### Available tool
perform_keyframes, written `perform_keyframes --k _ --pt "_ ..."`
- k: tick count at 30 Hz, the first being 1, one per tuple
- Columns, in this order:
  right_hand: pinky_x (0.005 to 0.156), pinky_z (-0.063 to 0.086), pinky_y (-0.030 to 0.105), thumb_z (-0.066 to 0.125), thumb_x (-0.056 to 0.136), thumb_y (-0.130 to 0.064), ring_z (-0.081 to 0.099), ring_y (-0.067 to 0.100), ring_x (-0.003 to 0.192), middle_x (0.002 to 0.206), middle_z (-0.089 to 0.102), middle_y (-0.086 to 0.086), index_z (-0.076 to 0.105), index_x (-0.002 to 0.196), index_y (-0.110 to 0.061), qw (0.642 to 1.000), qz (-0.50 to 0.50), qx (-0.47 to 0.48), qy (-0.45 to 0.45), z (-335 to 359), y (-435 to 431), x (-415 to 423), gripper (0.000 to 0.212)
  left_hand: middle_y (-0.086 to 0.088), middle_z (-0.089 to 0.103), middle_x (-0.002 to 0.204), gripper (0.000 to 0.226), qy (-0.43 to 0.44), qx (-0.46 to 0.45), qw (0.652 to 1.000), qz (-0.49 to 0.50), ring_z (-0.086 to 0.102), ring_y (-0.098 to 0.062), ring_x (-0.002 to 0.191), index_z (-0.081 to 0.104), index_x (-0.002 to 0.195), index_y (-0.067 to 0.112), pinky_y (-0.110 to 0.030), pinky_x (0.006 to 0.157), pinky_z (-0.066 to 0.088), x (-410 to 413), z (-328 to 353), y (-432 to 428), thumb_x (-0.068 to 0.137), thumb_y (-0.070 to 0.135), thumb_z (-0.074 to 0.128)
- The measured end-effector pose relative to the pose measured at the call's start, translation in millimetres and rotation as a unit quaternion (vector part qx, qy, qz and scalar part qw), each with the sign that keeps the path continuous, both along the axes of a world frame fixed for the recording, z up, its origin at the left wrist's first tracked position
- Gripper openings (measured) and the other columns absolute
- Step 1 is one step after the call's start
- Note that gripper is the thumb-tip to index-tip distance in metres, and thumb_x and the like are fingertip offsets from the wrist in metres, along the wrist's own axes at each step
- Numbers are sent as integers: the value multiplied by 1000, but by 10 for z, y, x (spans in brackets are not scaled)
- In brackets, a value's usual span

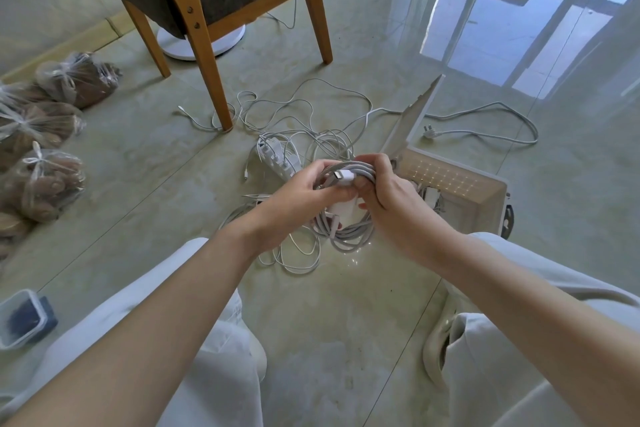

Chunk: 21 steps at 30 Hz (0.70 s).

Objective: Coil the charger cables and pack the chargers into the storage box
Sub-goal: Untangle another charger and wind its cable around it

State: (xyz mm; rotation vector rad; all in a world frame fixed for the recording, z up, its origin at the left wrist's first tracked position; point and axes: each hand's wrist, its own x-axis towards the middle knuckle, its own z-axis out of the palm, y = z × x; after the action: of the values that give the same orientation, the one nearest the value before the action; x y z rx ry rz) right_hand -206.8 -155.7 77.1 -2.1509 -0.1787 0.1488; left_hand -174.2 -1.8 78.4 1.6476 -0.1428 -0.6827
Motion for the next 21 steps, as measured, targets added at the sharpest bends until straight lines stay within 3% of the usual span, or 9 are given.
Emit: perform_keyframes --k 2,4,6,11,15,18,21 --pt "87 48 39 33 100 -28 60 21 97 111 59 1 38 120 -11 1000 4 5 -21 13 -5 4 27 4 69 93 52 44 -41 998 18 67 -9 86 51 122 14 -26 67 53 -17 32 -25 75 33 58" --pt "88 48 42 33 100 -30 61 23 98 109 61 2 39 121 -13 999 -10 12 -28 30 -7 17 27 2 70 93 52 59 -77 995 30 68 -12 84 51 124 12 -27 64 53 -39 52 -57 78 36 54" --pt "89 48 42 34 100 -32 62 24 98 106 62 1 38 123 -15 999 -24 23 -27 44 -1 20 30 -4 67 100 50 32 -81 995 48 67 -14 88 51 125 11 -30 67 54 -61 45 -88 83 39 56" --pt "96 46 39 31 99 -37 60 17 105 108 59 -6 31 134 -19 997 -28 66 -11 100 41 4 39 -5 61 91 57 -67 -76 991 88 65 -7 68 48 120 1 -29 59 55 -131 77 -155 81 42 45" --pt "84 51 38 33 100 -33 65 15 85 94 66 -1 50 116 -24 987 -93 120 -43 111 132 -22 25 -10 63 91 52 -79 -82 978 176 63 -15 76 55 113 0 -33 68 54 -141 45 -203 88 45 55" --pt "82 52 45 37 96 -42 66 19 84 90 68 0 57 107 -27 967 -151 203 -14 78 235 -22 27 -9 66 86 52 -67 -86 963 248 62 -18 76 57 110 -1 -29 65 51 -172 12 -280 82 43 54" --pt "84 51 47 42 92 -46 63 16 83 84 66 -6 58 100 -25 950 -192 245 19 54 277 3 27 -13 63 86 51 -64 -74 950 296 59 -21 76 57 107 -5 -37 69 49 -184 -2 -335 86 42 58"
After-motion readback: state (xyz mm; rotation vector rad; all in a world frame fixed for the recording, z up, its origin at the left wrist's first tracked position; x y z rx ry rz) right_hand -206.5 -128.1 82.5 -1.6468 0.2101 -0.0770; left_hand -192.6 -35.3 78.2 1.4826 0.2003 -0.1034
